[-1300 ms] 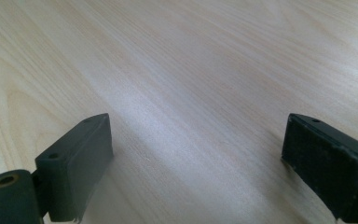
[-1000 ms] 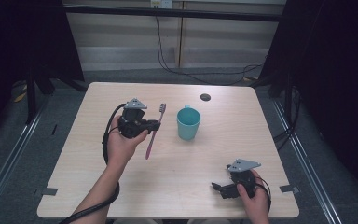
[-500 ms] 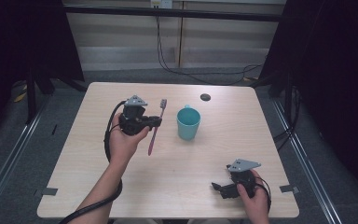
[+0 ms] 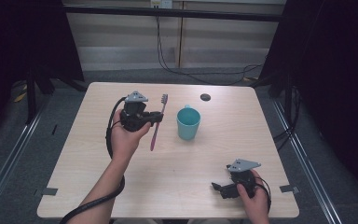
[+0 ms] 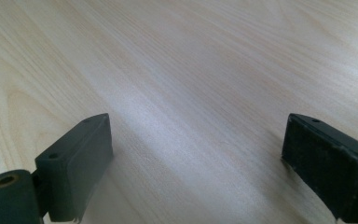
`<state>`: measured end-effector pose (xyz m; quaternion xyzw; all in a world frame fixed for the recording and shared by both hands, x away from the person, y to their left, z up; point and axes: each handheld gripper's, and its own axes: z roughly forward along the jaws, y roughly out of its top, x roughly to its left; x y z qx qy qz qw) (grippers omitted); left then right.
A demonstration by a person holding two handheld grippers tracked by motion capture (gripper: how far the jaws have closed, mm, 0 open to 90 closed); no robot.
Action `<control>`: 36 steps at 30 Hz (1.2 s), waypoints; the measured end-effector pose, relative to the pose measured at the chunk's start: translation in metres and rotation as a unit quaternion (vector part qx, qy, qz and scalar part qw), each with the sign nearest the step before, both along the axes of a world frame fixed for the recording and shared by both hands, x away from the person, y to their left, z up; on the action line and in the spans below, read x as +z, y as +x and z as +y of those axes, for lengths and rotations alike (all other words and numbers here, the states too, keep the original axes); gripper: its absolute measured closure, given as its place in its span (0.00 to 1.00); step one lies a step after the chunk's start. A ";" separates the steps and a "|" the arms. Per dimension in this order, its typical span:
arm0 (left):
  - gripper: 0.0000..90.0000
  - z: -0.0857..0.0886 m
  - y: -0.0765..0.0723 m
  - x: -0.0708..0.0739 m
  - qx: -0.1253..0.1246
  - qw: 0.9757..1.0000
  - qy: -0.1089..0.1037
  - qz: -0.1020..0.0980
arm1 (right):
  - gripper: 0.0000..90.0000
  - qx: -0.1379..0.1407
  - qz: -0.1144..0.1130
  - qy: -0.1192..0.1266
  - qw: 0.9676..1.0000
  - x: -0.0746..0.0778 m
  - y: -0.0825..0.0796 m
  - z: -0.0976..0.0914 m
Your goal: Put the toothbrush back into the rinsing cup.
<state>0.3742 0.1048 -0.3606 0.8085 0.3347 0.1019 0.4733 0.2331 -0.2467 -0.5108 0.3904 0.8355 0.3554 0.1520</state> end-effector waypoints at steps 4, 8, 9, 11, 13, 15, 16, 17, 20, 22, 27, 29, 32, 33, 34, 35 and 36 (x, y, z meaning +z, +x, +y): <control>0.90 -0.002 0.002 0.002 0.002 1.000 -0.005 -0.003 | 0.09 -0.001 0.001 0.000 1.000 0.000 0.000 0.000; 0.90 -0.004 0.003 0.003 0.002 1.000 -0.007 -0.004 | 0.09 0.000 0.001 0.000 1.000 0.000 0.000 0.000; 0.89 -0.004 0.004 0.003 0.002 1.000 -0.007 -0.004 | 0.09 0.000 0.001 0.000 1.000 0.000 0.000 0.000; 0.90 -0.005 0.005 0.004 0.004 1.000 -0.011 -0.005 | 0.09 0.000 0.000 0.000 1.000 0.000 0.000 0.000; 0.90 -0.005 0.007 0.005 0.006 1.000 -0.013 -0.006 | 0.09 0.000 0.000 0.000 1.000 0.000 0.000 0.000; 0.90 -0.006 0.007 0.007 0.006 1.000 -0.013 -0.008 | 0.09 0.000 0.000 0.000 1.000 0.000 0.000 0.000; 0.90 -0.007 0.008 0.007 0.007 1.000 -0.014 -0.010 | 0.09 0.000 0.000 0.000 1.000 0.000 0.000 0.000; 0.90 -0.007 0.009 0.008 0.004 1.000 -0.014 -0.010 | 0.09 0.000 0.000 0.000 1.000 0.000 0.000 0.000; 0.90 -0.009 0.010 0.011 0.005 1.000 -0.014 -0.016 | 0.09 0.000 0.000 0.000 1.000 0.000 0.000 0.000; 0.90 -0.011 0.011 0.013 0.003 1.000 -0.015 -0.019 | 0.09 0.000 0.000 0.000 1.000 0.000 0.000 0.000; 0.89 -0.014 0.013 0.017 0.006 0.999 -0.021 -0.024 | 0.09 0.000 0.001 0.000 1.000 0.000 0.000 0.000; 0.90 -0.015 0.014 0.019 0.006 0.999 -0.022 -0.026 | 0.09 0.000 0.000 0.000 1.000 0.000 0.000 0.000; 0.90 -0.017 0.016 0.020 0.007 0.999 -0.027 -0.027 | 0.09 0.000 0.000 0.000 1.000 0.000 0.000 0.000; 0.90 -0.018 0.016 0.020 0.008 0.999 -0.027 -0.028 | 0.09 0.000 0.000 0.000 1.000 0.000 0.000 0.000; 0.90 -0.018 0.017 0.020 0.008 0.999 -0.025 -0.029 | 0.09 0.000 0.000 0.000 1.000 0.000 0.000 0.000; 0.90 -0.019 0.017 0.020 0.009 0.999 -0.024 -0.030 | 0.09 -0.001 0.000 0.000 1.000 0.000 0.000 0.000; 0.90 -0.021 0.018 0.021 0.008 0.999 -0.022 -0.031 | 0.09 -0.001 0.000 0.000 1.000 0.000 0.000 0.000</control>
